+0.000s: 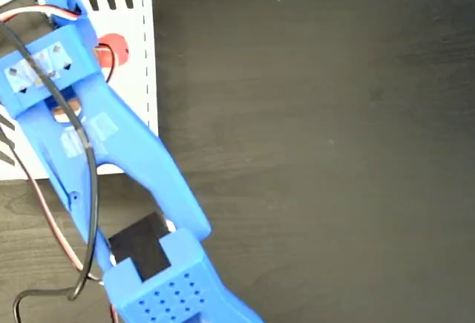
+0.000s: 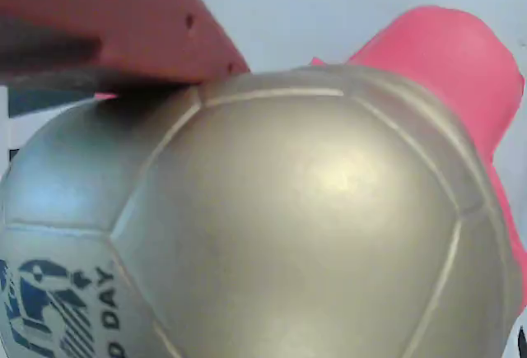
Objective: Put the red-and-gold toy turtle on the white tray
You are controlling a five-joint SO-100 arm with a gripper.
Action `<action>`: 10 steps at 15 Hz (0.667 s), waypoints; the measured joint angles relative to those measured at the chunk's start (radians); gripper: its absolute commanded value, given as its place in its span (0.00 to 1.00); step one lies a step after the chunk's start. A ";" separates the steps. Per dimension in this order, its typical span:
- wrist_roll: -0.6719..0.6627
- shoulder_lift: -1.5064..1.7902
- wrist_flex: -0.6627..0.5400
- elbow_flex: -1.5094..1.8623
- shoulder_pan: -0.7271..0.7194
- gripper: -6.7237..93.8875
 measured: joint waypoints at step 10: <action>-0.023 0.002 0.002 0.015 0.014 0.68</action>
